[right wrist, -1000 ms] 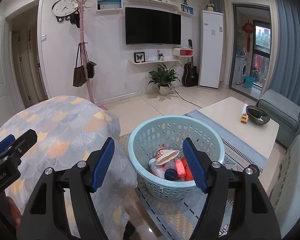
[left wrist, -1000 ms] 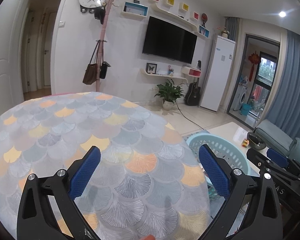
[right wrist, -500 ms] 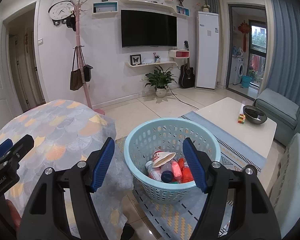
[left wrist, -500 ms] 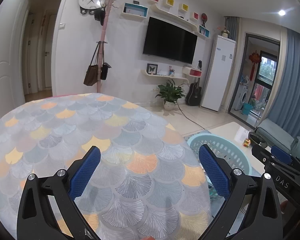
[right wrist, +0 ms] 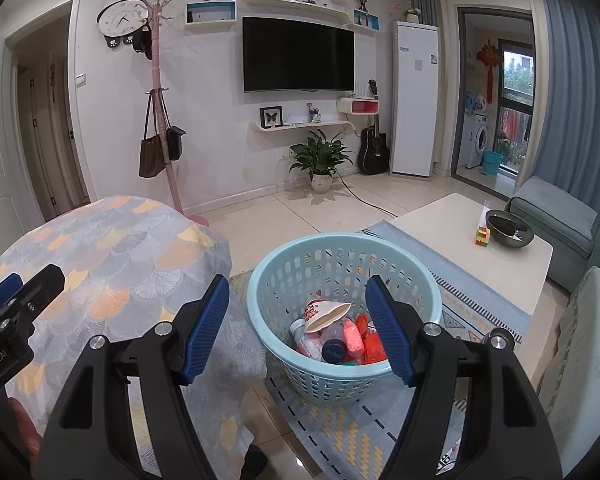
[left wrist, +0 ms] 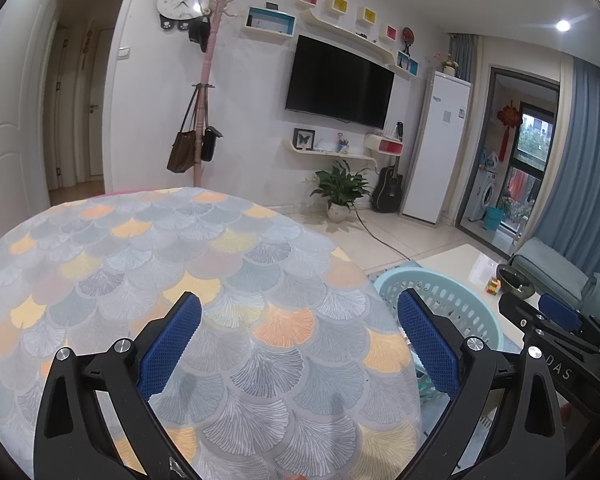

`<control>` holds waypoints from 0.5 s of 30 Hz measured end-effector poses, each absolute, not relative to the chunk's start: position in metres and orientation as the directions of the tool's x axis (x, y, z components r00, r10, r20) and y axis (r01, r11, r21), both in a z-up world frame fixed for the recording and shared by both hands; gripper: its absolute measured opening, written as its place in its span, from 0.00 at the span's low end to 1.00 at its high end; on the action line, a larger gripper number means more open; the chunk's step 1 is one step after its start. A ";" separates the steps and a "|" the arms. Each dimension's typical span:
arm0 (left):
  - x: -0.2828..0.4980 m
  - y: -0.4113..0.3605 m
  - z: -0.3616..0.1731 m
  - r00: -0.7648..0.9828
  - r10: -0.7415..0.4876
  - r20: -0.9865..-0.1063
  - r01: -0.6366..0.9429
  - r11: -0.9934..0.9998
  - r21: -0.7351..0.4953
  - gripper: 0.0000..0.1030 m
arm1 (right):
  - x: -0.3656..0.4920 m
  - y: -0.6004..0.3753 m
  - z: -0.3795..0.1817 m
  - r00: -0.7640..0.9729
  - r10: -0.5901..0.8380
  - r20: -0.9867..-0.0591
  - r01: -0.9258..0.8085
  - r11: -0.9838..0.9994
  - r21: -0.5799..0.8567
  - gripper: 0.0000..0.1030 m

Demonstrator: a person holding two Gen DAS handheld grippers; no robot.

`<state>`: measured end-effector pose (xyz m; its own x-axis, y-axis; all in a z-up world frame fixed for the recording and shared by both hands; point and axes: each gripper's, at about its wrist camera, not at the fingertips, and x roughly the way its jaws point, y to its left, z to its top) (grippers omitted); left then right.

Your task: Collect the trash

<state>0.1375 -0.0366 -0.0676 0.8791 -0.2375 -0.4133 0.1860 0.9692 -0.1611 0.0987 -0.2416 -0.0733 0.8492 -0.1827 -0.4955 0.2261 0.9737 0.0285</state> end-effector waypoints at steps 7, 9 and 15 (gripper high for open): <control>0.137 -0.036 -0.068 0.879 -0.236 -0.414 0.185 0.970 -0.160 0.93 | 0.099 -0.242 -0.074 0.849 -0.182 -0.496 0.226 0.974 0.030 0.65; 0.137 -0.036 -0.068 0.879 -0.236 -0.414 0.185 0.970 -0.160 0.93 | 0.099 -0.242 -0.074 0.849 -0.184 -0.494 0.226 0.974 0.027 0.65; 0.137 -0.036 -0.068 0.880 -0.236 -0.413 0.186 0.970 -0.158 0.93 | 0.100 -0.243 -0.078 0.848 -0.183 -0.497 0.225 0.974 0.026 0.65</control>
<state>0.1371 -0.0361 -0.0682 0.8798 -0.2362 -0.4125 0.1862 0.9697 -0.1581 0.0995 -0.2429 -0.0783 0.8484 -0.1834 -0.4965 0.2255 0.9739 0.0256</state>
